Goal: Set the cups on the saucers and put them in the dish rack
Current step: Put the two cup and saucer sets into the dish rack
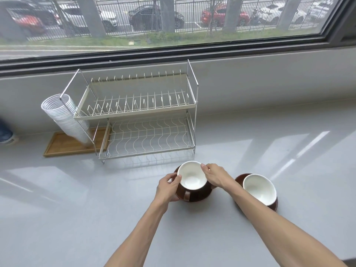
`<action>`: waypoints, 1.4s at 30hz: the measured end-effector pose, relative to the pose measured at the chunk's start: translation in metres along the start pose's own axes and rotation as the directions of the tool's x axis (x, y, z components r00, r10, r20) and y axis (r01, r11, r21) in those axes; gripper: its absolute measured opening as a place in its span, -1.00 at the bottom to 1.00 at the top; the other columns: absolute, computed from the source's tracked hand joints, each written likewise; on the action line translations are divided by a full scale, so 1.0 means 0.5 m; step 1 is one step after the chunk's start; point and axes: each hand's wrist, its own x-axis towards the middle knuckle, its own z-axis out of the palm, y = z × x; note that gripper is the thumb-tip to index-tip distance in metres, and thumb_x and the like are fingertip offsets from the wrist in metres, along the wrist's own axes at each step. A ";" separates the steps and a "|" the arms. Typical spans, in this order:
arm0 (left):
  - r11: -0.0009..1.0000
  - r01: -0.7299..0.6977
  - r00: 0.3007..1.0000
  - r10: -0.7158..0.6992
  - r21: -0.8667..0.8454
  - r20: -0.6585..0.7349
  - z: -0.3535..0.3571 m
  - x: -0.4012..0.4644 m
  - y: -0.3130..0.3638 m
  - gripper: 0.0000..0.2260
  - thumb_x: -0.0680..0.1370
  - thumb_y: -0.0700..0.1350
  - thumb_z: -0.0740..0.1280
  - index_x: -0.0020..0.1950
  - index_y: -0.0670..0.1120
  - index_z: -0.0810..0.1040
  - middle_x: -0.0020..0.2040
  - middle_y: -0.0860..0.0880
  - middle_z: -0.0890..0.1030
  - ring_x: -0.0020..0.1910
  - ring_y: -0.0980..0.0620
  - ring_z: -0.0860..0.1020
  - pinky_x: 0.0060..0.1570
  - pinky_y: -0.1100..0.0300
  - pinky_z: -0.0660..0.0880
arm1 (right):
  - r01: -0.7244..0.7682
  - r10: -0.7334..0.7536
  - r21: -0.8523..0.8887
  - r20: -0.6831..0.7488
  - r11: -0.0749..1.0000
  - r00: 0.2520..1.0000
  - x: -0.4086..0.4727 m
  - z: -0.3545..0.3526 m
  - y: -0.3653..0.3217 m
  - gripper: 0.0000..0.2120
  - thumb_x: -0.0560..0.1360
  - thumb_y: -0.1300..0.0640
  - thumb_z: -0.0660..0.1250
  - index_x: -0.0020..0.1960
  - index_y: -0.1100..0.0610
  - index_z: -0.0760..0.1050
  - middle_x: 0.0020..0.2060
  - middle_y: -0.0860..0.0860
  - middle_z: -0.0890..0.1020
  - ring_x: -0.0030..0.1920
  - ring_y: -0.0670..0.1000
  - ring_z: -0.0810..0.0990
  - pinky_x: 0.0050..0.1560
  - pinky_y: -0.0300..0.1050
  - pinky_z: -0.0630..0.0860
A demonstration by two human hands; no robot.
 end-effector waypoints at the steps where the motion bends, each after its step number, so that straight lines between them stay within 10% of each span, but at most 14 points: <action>1: 1.000 -0.005 1.000 0.005 -0.003 -0.006 -0.009 -0.001 0.007 -0.72 0.55 0.04 0.38 0.25 0.02 0.58 0.10 -0.13 0.68 0.08 -0.09 0.67 -0.13 -0.02 0.70 | 0.007 -0.007 0.006 0.008 1.000 1.000 0.002 0.000 -0.011 -0.56 0.69 -0.13 0.00 -0.08 0.17 0.45 -0.09 0.13 0.57 0.09 0.31 0.64 0.21 0.13 0.53; 8: 0.999 -0.047 0.998 0.047 -0.011 -0.033 -0.076 0.009 0.057 -0.70 0.56 0.04 0.37 0.27 0.02 0.58 0.10 -0.14 0.69 -0.01 -0.07 0.67 -0.14 0.01 0.70 | 0.047 -0.047 0.012 -0.020 0.999 0.999 0.016 0.002 -0.096 -0.51 0.68 -0.11 0.00 0.00 0.24 0.53 0.04 0.21 0.65 0.07 0.30 0.64 0.23 0.08 0.52; 15: 0.996 -0.091 0.994 0.091 0.000 -0.056 -0.128 0.043 0.129 -0.70 0.55 0.05 0.37 0.25 0.01 0.60 0.16 -0.15 0.67 0.14 -0.14 0.67 -0.25 0.05 0.69 | 0.085 -0.082 0.035 -0.070 0.996 0.994 0.051 -0.008 -0.181 -0.54 0.67 -0.08 0.03 -0.35 0.08 0.18 -0.34 0.04 0.42 -0.15 0.16 0.43 -0.11 0.00 0.32; 27: 0.998 -0.063 0.998 0.063 0.000 -0.032 -0.167 0.172 0.226 -0.68 0.56 0.04 0.36 0.29 0.00 0.58 0.16 -0.12 0.67 0.10 -0.12 0.66 -0.08 -0.07 0.69 | 0.069 -0.055 0.134 -0.104 0.989 0.993 0.162 -0.020 -0.272 -0.59 0.66 -0.05 -0.01 -0.27 0.11 0.36 -0.21 0.09 0.51 -0.08 0.19 0.49 0.15 0.17 0.53; 34: 0.993 -0.081 0.996 0.077 -0.082 -0.044 -0.161 0.248 0.270 -0.66 0.58 -0.01 0.37 0.33 -0.06 0.56 0.16 -0.10 0.64 0.00 -0.09 0.64 -0.41 0.17 0.64 | 0.090 -0.057 0.183 -0.180 0.979 0.982 0.236 -0.014 -0.311 -0.50 0.72 0.02 -0.09 0.34 0.31 0.47 0.30 0.26 0.55 0.34 0.26 0.46 0.33 0.07 0.34; 42: 0.991 -0.084 0.996 0.079 -0.105 -0.050 -0.149 0.326 0.297 -0.73 0.58 -0.04 0.37 0.26 -0.06 0.54 0.15 -0.13 0.60 0.05 -0.13 0.62 -0.25 0.04 0.69 | 0.023 0.025 0.228 -0.202 0.973 0.979 0.327 -0.025 -0.336 -0.61 0.67 0.27 -0.02 0.32 0.39 0.47 0.30 0.38 0.53 0.32 0.36 0.48 0.32 0.12 0.39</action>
